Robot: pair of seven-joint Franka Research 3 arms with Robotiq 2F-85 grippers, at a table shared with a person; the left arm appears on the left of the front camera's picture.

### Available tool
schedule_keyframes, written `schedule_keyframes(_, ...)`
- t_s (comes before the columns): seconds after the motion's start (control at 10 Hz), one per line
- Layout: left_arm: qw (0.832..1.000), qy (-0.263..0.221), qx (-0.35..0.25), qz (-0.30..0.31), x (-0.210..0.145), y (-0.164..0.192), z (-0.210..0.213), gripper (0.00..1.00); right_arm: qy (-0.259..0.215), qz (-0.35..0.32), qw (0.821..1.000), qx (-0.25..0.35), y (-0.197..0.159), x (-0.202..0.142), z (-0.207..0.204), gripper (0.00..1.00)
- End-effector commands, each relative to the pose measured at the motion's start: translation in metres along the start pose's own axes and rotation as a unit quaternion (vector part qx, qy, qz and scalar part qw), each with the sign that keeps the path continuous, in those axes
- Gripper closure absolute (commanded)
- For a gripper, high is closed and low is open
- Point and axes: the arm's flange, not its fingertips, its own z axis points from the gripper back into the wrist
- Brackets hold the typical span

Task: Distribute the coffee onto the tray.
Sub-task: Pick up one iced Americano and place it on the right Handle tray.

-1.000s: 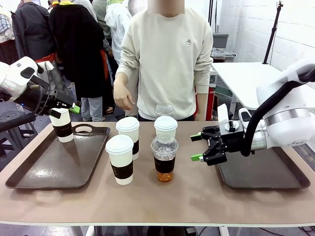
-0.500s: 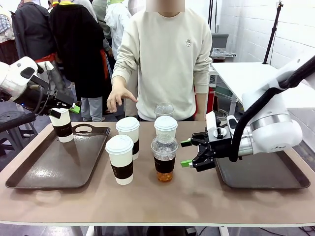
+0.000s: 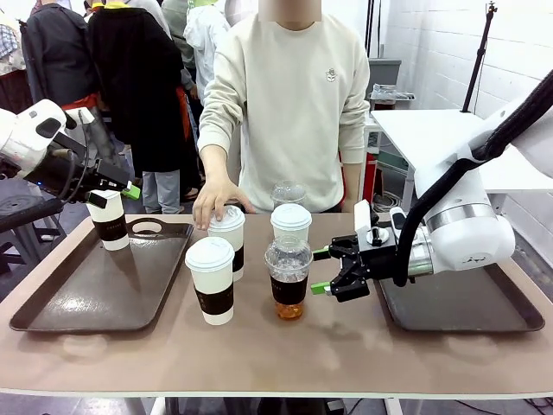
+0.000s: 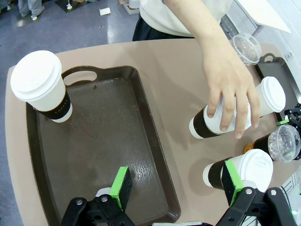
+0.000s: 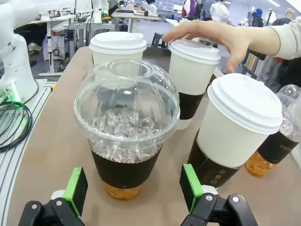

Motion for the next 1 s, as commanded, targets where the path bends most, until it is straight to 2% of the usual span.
schedule_keyframes(0.0,1.000,-0.003,0.000,0.004,0.000,0.001,0.000,0.00,0.000,0.002,1.000,0.000,0.000,0.001,0.000,0.00)
schedule_keyframes(0.4,1.000,-0.003,0.000,0.004,0.000,0.001,0.000,0.00,0.000,0.000,1.000,-0.001,0.000,0.000,0.001,0.00)
schedule_keyframes(0.9,1.000,-0.003,0.000,0.004,0.000,0.001,0.000,0.00,-0.026,-0.015,0.999,0.024,-0.003,-0.010,-0.011,0.00)
